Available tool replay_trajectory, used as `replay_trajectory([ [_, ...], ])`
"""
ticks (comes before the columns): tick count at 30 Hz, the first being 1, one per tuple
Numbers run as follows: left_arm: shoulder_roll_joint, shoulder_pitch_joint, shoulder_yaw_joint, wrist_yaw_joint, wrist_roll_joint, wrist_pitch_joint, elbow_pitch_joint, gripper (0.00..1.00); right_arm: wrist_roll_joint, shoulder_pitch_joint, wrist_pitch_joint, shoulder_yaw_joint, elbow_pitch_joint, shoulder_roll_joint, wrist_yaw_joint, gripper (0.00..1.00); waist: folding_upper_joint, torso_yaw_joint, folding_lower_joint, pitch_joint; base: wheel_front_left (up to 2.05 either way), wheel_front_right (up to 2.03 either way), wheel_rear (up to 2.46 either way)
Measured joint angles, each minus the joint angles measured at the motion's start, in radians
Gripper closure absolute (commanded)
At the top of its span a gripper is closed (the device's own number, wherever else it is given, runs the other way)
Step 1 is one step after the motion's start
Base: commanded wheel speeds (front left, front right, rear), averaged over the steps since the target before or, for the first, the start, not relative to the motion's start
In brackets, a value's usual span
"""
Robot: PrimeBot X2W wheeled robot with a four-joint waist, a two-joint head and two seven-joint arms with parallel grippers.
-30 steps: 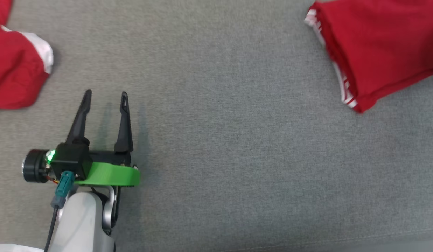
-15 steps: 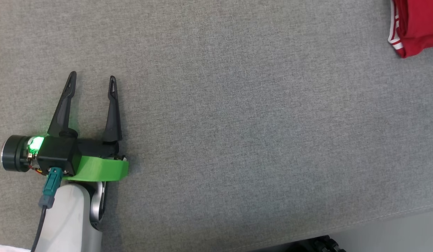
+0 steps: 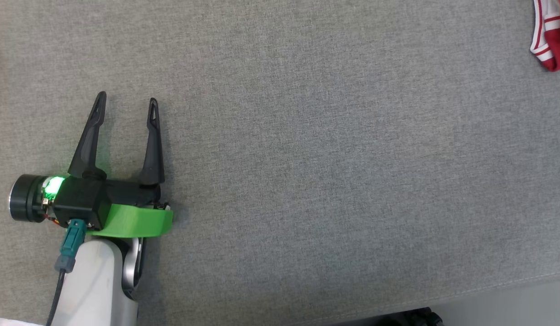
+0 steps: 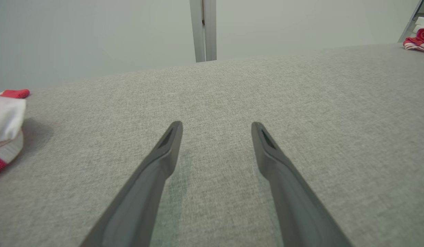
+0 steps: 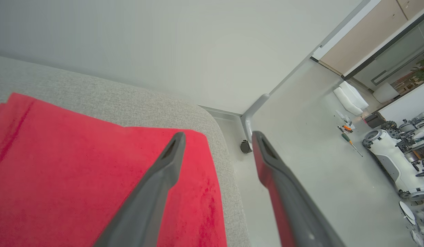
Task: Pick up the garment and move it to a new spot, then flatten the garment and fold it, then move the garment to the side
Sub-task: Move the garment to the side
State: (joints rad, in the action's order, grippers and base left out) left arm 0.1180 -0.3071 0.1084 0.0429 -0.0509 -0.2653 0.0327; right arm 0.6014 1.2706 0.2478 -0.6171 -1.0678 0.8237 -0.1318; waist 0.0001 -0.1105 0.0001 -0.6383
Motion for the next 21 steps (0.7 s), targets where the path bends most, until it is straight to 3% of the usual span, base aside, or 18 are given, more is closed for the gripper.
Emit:
replay_trajectory([
  [4,-0.007,0.018,-0.007,-0.003,-0.014,0.000,0.018,0.00,0.003,-0.003,0.011,0.013,0.011,-0.022,0.000,0.00,0.0000,0.003,0.0000,0.030,0.00,0.00,0.00],
  [11,-0.021,0.053,-0.023,-0.004,-0.041,0.000,0.053,0.00,-0.040,-0.093,0.015,0.098,0.175,-0.041,0.000,0.00,0.0000,0.011,0.0000,0.110,0.00,0.00,0.00],
  [21,-0.036,0.145,-0.069,-0.006,-0.071,0.001,0.083,0.00,-0.168,-0.386,0.015,0.268,0.449,-0.195,0.000,0.00,-0.0001,0.028,-0.0001,0.263,0.00,0.00,0.00],
])
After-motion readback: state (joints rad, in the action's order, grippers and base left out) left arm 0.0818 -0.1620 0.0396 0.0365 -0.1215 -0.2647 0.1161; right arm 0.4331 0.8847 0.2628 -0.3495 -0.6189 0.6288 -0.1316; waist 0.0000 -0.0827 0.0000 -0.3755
